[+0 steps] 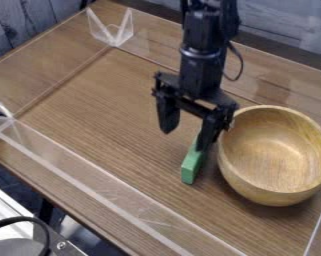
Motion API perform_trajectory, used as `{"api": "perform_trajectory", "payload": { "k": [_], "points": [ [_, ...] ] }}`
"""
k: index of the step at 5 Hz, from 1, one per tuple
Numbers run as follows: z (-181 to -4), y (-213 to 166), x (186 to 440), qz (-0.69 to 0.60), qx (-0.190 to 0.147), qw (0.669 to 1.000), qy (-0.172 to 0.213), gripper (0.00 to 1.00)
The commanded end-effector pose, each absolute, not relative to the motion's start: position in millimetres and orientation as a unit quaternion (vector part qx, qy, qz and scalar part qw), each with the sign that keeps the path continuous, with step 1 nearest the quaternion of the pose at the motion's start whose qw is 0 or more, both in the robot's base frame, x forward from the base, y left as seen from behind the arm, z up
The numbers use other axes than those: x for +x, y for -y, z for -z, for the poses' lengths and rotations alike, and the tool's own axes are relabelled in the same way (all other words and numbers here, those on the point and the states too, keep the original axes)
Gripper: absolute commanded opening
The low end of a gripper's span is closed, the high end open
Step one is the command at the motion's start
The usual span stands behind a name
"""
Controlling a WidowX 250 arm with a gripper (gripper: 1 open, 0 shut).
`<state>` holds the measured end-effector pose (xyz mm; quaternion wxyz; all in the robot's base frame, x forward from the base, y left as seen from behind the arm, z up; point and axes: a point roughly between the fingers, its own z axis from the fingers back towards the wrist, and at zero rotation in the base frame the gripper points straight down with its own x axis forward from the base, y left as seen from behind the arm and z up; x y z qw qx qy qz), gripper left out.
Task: Put the green block in the brown bowl
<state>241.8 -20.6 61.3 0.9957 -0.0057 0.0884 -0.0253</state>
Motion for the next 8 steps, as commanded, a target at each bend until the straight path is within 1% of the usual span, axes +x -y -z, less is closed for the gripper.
{"api": "perform_trajectory", "payload": {
  "k": [1, 3, 8],
  "points": [
    [-69.4, 31.4, 246.7, 0.033, -0.008, 0.998, -0.056, 1.0],
    [-64.8, 44.4, 246.5, 0.041, -0.012, 0.998, -0.051, 1.0],
    [-64.2, 41.3, 247.7, 0.031, -0.015, 0.999, -0.036, 1.0]
  ]
}}
